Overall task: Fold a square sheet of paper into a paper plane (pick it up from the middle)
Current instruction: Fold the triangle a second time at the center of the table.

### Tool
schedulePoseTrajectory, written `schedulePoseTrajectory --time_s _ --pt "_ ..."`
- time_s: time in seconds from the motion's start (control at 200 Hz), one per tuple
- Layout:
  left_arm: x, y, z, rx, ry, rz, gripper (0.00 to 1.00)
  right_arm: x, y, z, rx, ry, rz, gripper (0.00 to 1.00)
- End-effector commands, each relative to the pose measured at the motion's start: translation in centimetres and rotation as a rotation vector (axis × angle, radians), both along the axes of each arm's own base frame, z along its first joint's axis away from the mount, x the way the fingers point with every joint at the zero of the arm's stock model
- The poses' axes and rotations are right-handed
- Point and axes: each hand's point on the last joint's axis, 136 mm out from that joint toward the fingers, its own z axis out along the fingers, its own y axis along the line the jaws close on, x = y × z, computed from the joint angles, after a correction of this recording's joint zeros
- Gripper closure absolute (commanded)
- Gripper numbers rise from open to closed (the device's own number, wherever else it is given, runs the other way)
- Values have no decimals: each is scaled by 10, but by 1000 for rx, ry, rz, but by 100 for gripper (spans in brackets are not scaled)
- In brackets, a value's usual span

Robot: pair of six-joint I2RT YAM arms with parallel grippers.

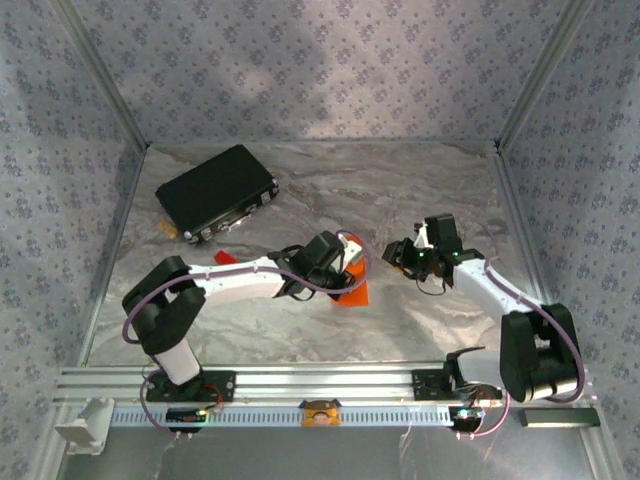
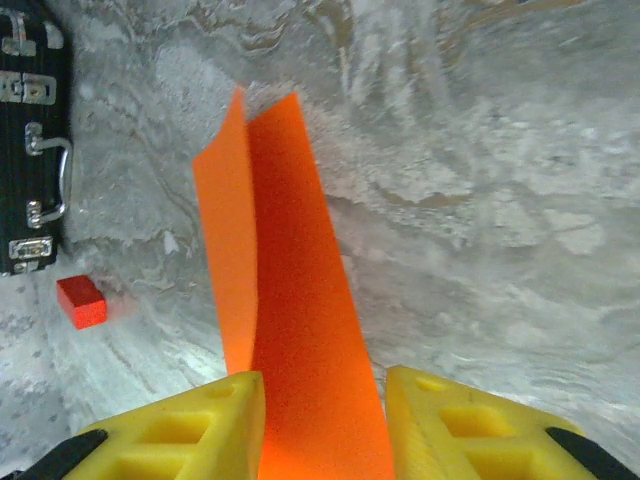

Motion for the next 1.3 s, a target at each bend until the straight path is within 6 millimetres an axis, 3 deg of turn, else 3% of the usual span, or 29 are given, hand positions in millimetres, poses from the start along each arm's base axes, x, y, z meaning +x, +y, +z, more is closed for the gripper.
schedulePoseTrajectory --time_s 0.0,0.145,0.255,0.445,0.58,0.954,1.294 --pt "-9 -15 8 -107 107 -38 100 -8 -11 -7 -46 6 -45 63" --pt "-5 -16 10 -145 152 -18 100 -15 6 -3 -35 -94 40 69" --pt "-4 -10 3 -104 145 -8 100 -23 18 -8 37 -32 70 73" --pt "-4 -7 -6 -75 156 0 100 -32 46 -23 154 42 136 91" --pt "-3 -9 -11 -65 167 2 99 -37 60 -25 148 53 179 93" --pt "-3 -11 -20 -43 192 3 95 -47 67 -44 107 141 175 97" --pt "-6 -12 -19 -46 208 -13 84 -47 71 -42 115 142 181 98"
